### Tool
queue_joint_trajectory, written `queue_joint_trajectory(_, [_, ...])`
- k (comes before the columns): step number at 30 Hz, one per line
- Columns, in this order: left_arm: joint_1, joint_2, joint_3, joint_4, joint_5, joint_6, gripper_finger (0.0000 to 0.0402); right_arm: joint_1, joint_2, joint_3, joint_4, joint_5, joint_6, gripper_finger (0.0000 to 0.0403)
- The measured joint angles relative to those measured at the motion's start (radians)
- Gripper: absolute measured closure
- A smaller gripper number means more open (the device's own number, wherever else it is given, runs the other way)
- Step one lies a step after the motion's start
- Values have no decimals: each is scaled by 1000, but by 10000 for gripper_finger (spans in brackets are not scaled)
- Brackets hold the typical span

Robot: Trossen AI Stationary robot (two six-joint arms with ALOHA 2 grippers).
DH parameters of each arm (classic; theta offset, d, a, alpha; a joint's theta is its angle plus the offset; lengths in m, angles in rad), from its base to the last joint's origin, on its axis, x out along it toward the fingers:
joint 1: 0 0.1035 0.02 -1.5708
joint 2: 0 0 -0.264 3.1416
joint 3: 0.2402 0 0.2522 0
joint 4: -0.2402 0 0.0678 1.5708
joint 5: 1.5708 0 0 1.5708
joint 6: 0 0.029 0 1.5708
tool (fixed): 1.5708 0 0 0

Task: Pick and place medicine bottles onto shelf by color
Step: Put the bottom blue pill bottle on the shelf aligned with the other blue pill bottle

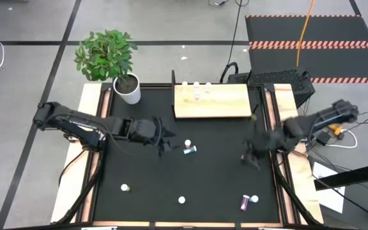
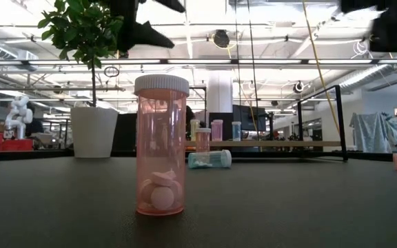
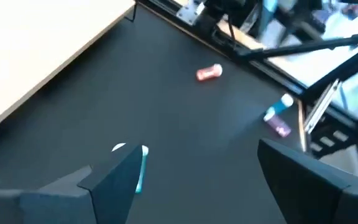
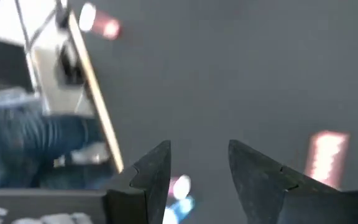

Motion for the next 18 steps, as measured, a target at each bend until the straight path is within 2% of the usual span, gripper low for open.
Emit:
queue_joint_trajectory(4, [-1, 0, -21, -32, 15, 59, 82, 232, 115, 14, 66, 64, 161, 250])
queue_joint_trajectory(9, [-39, 0, -21, -129, 99, 58, 83, 447, 318, 124, -3, 50, 244, 250])
queue_joint_trajectory(13, [-101, 0, -21, -193, 77, 96, 83, 555, 438, 196, -72, 41, 241, 250])
queue_joint_trajectory(18, [-148, 0, -21, -181, 7, 113, 83, 605, 501, 201, -65, 66, 198, 235])
